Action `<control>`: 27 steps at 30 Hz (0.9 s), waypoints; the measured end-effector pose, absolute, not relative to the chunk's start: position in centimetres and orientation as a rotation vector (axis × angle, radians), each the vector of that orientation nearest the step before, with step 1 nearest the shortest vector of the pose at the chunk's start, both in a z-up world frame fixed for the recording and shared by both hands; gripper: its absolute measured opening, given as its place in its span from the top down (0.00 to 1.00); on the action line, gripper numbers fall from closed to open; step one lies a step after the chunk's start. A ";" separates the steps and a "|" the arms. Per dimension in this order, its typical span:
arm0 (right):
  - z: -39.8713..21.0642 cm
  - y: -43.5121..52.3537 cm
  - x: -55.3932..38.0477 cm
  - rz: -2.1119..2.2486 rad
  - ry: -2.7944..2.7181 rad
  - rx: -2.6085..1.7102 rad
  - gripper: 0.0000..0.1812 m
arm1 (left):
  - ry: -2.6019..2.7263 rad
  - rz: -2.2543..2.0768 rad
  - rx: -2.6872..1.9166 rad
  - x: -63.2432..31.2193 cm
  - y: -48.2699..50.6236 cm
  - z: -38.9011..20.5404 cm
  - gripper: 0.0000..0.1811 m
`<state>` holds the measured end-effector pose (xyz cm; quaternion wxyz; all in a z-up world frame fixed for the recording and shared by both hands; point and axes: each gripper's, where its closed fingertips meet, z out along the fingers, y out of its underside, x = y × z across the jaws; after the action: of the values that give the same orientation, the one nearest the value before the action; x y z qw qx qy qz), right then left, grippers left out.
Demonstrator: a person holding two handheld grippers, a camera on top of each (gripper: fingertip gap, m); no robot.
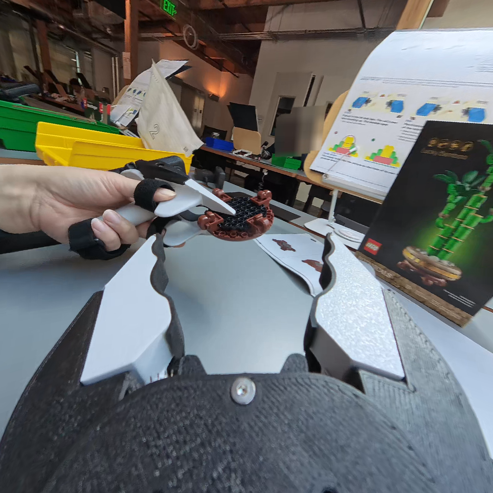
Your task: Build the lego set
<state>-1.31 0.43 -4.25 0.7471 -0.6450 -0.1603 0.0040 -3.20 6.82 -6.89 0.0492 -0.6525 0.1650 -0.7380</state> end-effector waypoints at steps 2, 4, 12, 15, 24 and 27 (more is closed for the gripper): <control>-3.3 -0.9 0.1 0.017 -0.278 -1.361 0.36 | 0.501 -2.280 -1.978 -1.6 6.1 -6.4 0.91; -2.4 -1.9 0.1 0.054 -0.248 -1.300 0.38 | 0.510 -2.285 -1.978 -0.2 5.6 -6.0 0.91; -3.3 -1.7 -1.3 -0.028 -0.349 -1.325 0.37 | 0.550 -2.267 -1.968 2.4 4.8 -4.6 0.91; -3.5 -1.6 -1.4 -0.060 -0.365 -1.329 0.37 | 0.547 -2.261 -1.964 2.3 4.7 -4.3 0.91; -3.7 -1.2 -0.5 -0.048 -0.312 -1.353 0.37 | 0.497 -2.264 -1.957 1.3 5.3 -4.4 0.91; -4.1 -0.8 -0.5 -0.053 -0.309 -1.376 0.37 | 0.478 -2.268 -1.955 0.9 5.5 -4.6 0.90</control>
<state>-0.46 -0.84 -4.11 0.7611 -0.6325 -0.1419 -0.0244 0.88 5.51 -4.57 0.0546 -0.6439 0.1575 -0.7467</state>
